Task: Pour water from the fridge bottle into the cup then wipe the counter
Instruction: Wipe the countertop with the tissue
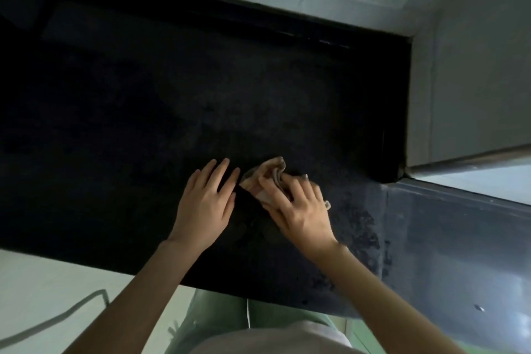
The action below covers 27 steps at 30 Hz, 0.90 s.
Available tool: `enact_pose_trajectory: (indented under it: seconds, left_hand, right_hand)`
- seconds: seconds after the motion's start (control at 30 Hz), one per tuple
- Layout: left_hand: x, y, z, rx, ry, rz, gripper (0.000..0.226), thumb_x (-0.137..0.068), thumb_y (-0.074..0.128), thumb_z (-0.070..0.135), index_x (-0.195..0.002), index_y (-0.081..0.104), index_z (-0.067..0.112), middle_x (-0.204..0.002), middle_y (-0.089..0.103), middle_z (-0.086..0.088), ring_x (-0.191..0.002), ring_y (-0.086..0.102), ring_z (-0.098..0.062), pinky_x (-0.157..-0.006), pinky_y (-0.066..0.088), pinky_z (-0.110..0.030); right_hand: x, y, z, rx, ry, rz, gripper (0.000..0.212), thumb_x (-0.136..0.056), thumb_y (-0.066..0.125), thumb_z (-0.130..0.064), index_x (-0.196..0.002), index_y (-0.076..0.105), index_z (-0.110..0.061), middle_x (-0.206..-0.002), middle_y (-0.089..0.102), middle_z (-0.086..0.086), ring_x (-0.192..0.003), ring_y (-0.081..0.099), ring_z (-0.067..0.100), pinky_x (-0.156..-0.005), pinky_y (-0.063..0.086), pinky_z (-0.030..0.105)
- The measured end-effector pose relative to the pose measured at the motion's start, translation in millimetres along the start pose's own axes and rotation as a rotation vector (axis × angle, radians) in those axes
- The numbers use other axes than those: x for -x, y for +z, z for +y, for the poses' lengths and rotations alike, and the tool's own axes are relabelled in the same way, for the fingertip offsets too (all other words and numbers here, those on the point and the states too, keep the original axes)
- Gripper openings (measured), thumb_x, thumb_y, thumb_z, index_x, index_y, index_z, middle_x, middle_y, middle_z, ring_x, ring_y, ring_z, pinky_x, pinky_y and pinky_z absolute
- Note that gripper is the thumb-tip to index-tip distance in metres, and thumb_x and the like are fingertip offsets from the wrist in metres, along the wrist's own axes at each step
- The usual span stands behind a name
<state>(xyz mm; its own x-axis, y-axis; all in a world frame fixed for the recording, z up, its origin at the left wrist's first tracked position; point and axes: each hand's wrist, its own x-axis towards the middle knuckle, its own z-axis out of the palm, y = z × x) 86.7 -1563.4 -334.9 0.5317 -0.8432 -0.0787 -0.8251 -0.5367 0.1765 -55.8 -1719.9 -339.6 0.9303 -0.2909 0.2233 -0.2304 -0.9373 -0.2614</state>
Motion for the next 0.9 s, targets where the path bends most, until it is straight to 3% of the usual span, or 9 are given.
enact_pose_trajectory:
  seconds: [0.13,0.3,0.5,0.67,0.8,0.9]
  left_hand:
    - [1,1,-1,-0.027,0.006,-0.014,0.048,-0.091,0.058,0.024,-0.137,0.051,0.013,-0.143,0.048,-0.014,-0.132,0.046,-0.034,-0.104,0.043,-0.052]
    - [2,4,0,-0.030,0.008,-0.006,0.046,-0.093,0.053,0.024,-0.138,0.050,0.012,-0.144,0.047,-0.015,-0.132,0.045,-0.036,-0.104,0.043,-0.054]
    - [2,3,1,-0.009,-0.005,-0.010,0.047,-0.093,0.054,0.025,-0.138,0.050,0.013,-0.145,0.047,-0.014,-0.133,0.044,-0.035,-0.106,0.041,-0.052]
    - [1,1,3,0.028,-0.030,-0.018,0.046,-0.093,0.054,0.025,-0.137,0.051,0.013,-0.144,0.047,-0.014,-0.134,0.042,-0.034,-0.107,0.040,-0.052]
    - [2,1,2,0.012,-0.016,-0.029,0.046,-0.094,0.055,0.025,-0.138,0.050,0.012,-0.145,0.047,-0.014,-0.134,0.042,-0.034,-0.106,0.040,-0.052]
    - [1,0,0,-0.015,-0.004,-0.039,0.047,-0.094,0.055,0.025,-0.138,0.049,0.013,-0.145,0.047,-0.014,-0.134,0.043,-0.034,-0.106,0.041,-0.052]
  right_hand:
    - [-71,2,59,0.027,0.077,-0.004,0.045,-0.093,0.051,-0.041,-0.136,0.050,-0.025,-0.111,0.061,0.016,-0.091,0.059,0.038,-0.077,0.048,0.044]
    - [-151,-5,133,0.129,0.406,-0.148,0.054,-0.096,0.049,-0.038,-0.147,0.035,-0.027,-0.135,0.045,0.022,-0.115,0.046,0.042,-0.095,0.039,0.050]
    - [-62,-11,68,0.062,0.352,-0.013,0.047,-0.090,0.056,-0.030,-0.136,0.051,-0.024,-0.118,0.057,0.018,-0.096,0.055,0.041,-0.077,0.048,0.046]
    - [39,-23,12,0.023,0.273,-0.023,0.044,-0.092,0.054,-0.027,-0.136,0.053,-0.021,-0.116,0.057,0.017,-0.099,0.053,0.039,-0.085,0.046,0.046]
    - [8,-25,48,-0.015,0.256,-0.020,0.043,-0.092,0.045,-0.032,-0.134,0.051,-0.023,-0.113,0.059,0.019,-0.094,0.056,0.043,-0.080,0.049,0.047]
    - [-57,-26,102,0.117,0.426,-0.027,0.050,-0.090,0.045,-0.029,-0.139,0.046,-0.018,-0.119,0.055,0.025,-0.097,0.055,0.046,-0.082,0.048,0.049]
